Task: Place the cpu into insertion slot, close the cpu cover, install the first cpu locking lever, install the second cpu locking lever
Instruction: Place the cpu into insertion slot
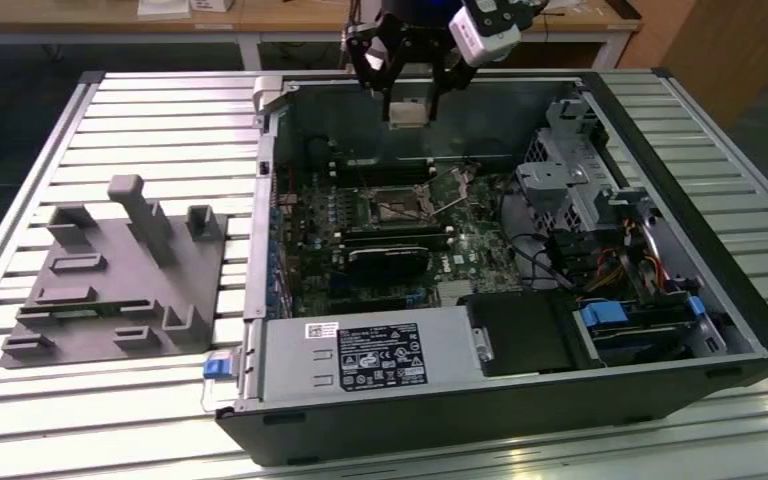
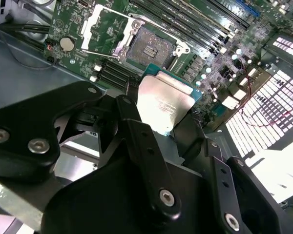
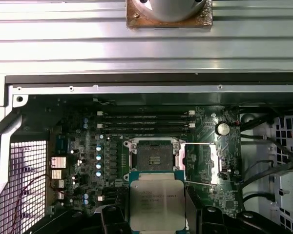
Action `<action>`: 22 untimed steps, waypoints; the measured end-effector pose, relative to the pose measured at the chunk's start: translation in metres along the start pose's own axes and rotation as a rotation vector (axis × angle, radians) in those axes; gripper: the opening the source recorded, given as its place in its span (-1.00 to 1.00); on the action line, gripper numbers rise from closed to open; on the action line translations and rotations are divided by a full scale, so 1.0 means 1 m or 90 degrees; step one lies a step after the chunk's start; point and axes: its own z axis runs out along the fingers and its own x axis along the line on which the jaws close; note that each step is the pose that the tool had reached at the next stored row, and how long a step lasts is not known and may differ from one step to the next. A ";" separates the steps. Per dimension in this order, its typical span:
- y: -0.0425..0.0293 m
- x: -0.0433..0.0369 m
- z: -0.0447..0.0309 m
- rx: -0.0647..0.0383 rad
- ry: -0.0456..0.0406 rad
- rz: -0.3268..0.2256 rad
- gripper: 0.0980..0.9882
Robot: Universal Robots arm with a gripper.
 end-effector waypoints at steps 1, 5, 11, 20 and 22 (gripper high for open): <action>-0.0002 0.0000 0.0018 0.000 -0.0004 0.000 0.00; -0.0008 0.0002 0.0090 0.000 -0.0023 0.000 0.00; -0.0018 0.0000 0.0199 0.000 -0.0039 0.000 0.00; -0.0033 -0.0003 0.0362 0.000 -0.0068 -0.001 0.00; -0.0036 -0.0003 0.0398 0.000 -0.0073 -0.001 0.00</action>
